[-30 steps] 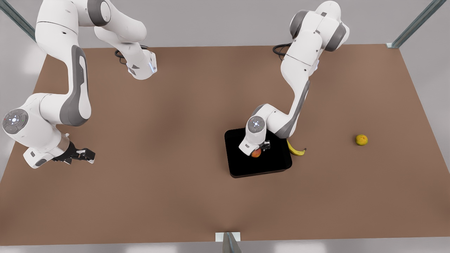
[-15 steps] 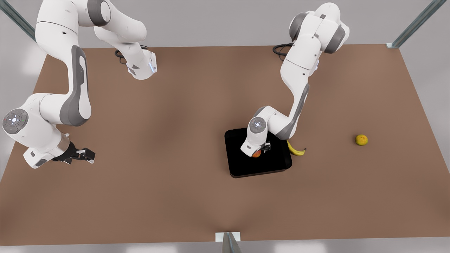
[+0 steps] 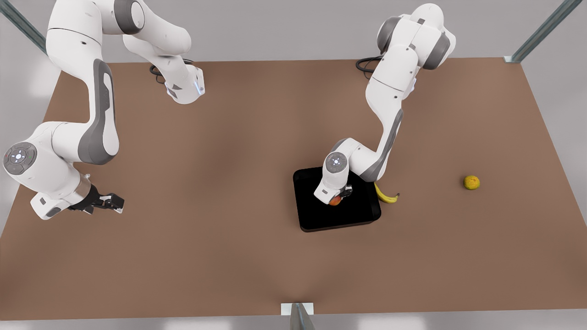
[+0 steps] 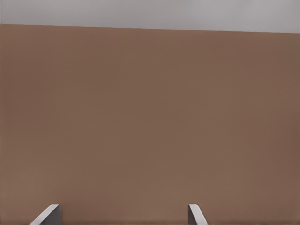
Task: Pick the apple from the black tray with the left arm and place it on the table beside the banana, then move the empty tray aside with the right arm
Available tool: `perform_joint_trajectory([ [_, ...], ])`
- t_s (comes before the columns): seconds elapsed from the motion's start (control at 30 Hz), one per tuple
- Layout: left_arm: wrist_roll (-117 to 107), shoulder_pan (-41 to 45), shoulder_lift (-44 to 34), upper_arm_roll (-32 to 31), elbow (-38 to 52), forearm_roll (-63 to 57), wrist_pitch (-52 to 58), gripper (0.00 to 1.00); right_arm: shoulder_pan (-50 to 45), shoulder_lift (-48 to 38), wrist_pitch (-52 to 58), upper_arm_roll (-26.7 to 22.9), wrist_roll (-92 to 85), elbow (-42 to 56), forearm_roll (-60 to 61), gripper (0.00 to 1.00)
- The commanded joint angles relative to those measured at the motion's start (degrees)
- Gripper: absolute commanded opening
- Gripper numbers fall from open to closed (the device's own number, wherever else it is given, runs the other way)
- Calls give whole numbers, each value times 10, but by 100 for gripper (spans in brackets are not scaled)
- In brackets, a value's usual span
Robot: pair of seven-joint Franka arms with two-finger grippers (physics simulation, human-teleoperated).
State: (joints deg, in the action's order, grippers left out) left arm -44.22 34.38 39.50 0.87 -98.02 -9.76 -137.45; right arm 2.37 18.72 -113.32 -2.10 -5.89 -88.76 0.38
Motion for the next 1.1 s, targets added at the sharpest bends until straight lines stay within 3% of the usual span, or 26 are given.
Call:
perform_joint_trajectory([
  [0.0, -6, 0, -20, 0, -1, -35, 54, 70, 0, -1, 0, 0, -2, 0, 1, 100],
  [0.1, 107, -28, -90, 1, 3, -38, 177, 72, 0, -1, 0, 0, -2, 0, 1, 100],
  [0.2, 286, -113, -151, 2, 2, -34, 254, 72, -39, -6, 38, 1, 18, 3, -2, 100],
  [0.27, 380, -177, -159, 2, 0, -34, 257, 72, -112, -28, 197, 20, 119, 80, 1, 100],
  [0.3, 441, -228, -158, 1, 0, -33, 246, 72, -148, -28, 240, 63, 169, 97, -2, 100],
  [0.37, 512, -299, -132, 1, -1, -32, 191, 72, -192, -26, 245, 115, 232, 101, -6, 100],
  [0.43, 547, -346, -83, 1, -1, -32, 117, 72, -219, 29, 226, 139, 315, 145, 1, 100],
  [0.53, 541, -349, -50, 0, -1, -32, 79, 76, -255, 130, 140, 165, 517, 196, 0, 100],
  [0.57, 541, -349, -48, 0, -2, -32, 77, 94, -270, 159, 140, 164, 538, 230, 0, 100],
  [0.6, 541, -348, -46, 0, -2, -32, 76, 100, -270, 186, 136, 163, 560, 256, 0, 100],
  [0.7, 520, -347, -68, -1, -1, -32, 87, 100, -289, 217, 100, 161, 608, 287, 0, 100],
  [0.73, 506, -346, -114, -3, 15, -31, 149, 100, -289, 231, 84, 159, 613, 289, -1, 100],
  [0.8, 504, -347, -135, -3, 143, 95, 298, 100, -289, 258, 45, 158, 615, 290, -5, 100],
  [1.07, 452, -317, -148, -6, 144, 93, 300, 100, -319, 344, -61, 161, 657, 329, -6, 98],
])
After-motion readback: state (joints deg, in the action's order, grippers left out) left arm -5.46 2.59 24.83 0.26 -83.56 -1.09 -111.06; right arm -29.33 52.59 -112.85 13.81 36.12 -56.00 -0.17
